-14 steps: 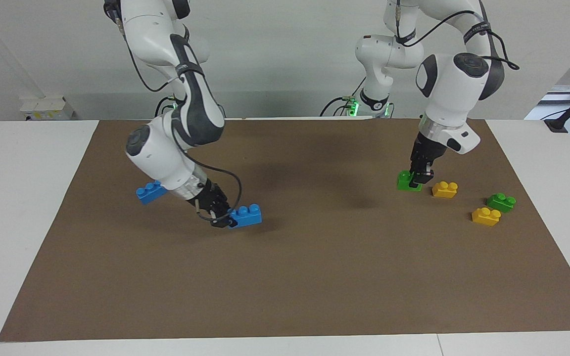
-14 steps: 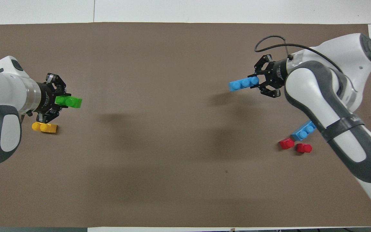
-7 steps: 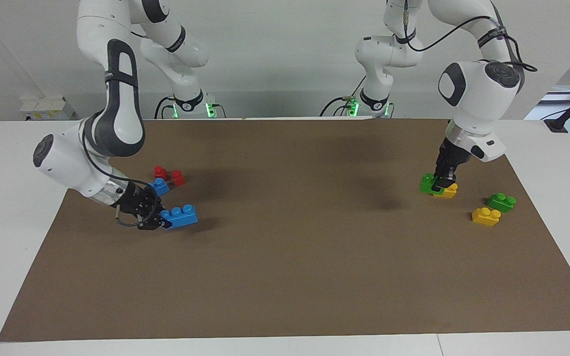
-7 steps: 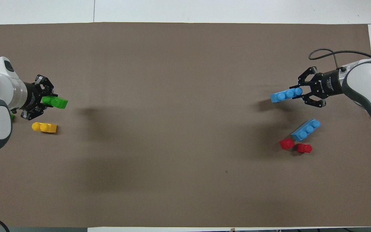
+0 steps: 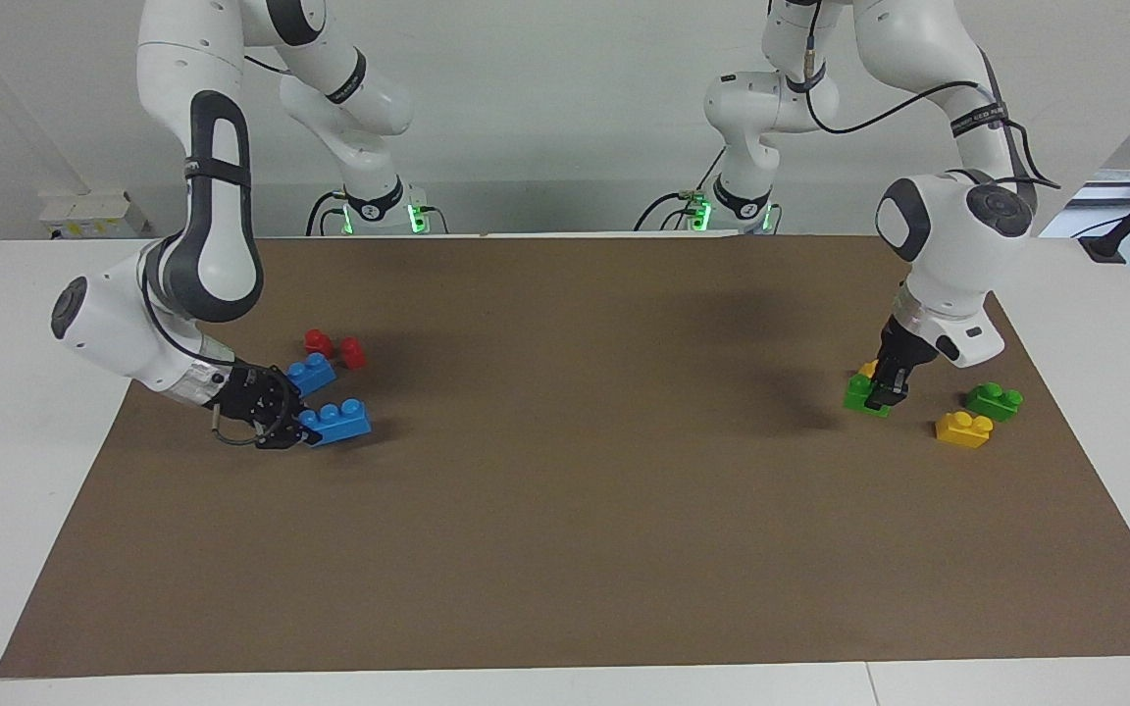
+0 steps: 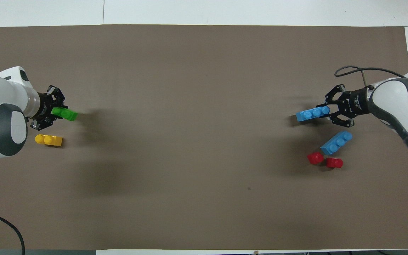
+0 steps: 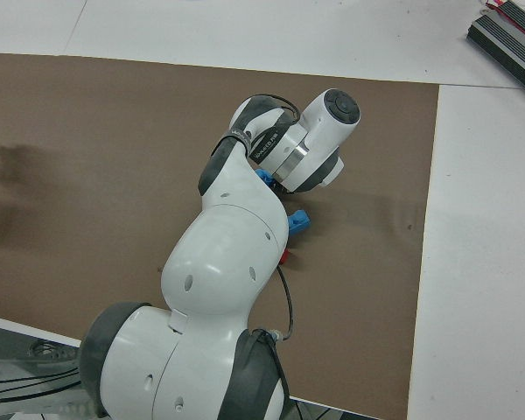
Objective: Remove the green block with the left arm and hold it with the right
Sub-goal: 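Lower the green with the left gripper while the right gripper releases the blue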
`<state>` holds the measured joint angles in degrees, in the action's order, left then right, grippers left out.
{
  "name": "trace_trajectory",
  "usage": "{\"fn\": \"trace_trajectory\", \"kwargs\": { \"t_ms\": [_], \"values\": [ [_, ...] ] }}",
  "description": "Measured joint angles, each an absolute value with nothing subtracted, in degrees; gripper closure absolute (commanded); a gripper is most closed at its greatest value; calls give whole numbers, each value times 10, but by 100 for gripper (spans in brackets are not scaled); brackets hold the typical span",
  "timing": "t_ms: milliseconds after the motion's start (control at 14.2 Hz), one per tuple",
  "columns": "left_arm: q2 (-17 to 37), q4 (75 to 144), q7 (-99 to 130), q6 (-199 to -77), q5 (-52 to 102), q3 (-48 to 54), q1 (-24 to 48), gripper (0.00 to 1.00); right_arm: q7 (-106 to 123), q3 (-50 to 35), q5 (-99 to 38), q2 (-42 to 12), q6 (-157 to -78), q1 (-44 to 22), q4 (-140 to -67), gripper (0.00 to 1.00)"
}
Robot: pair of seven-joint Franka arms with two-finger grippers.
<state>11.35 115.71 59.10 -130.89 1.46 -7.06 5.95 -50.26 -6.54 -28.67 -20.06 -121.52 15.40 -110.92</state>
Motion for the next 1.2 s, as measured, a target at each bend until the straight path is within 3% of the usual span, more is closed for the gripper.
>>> {"fn": "trace_trajectory", "kwargs": {
  "t_ms": [282,353,494,564,635,846,917,987,1199],
  "values": [
    [158,1150,591,-1337,44,-70,58,100,-503,-66,-287,-199,-1244,155,-1134,100],
    [163,1143,591,-1337,48,-70,57,100,-503,-66,-287,-199,-1244,155,-1135,82],
    [172,1132,591,-1337,62,-70,57,100,-503,-67,-287,-198,-1244,155,-1136,21],
    [178,1124,591,-1337,68,-70,56,100,-503,-67,-287,-198,-1244,155,-1136,7],
    [184,1116,591,-1337,71,-70,56,100,-503,-67,-287,-198,-1245,155,-1136,0],
    [196,1103,591,-1337,72,-71,55,100,-502,-69,-287,-192,-1242,154,-1123,0],
    [198,1101,591,-1338,72,-71,54,58,-502,-71,-287,-185,-1229,153,-1111,0],
    [199,1099,590,-1339,72,-71,54,1,-502,-72,-282,-174,-1208,151,-1096,0],
    [205,1097,583,-1343,71,-71,54,0,-500,-75,-239,-126,-1119,142,-1044,0]
  ]
}}
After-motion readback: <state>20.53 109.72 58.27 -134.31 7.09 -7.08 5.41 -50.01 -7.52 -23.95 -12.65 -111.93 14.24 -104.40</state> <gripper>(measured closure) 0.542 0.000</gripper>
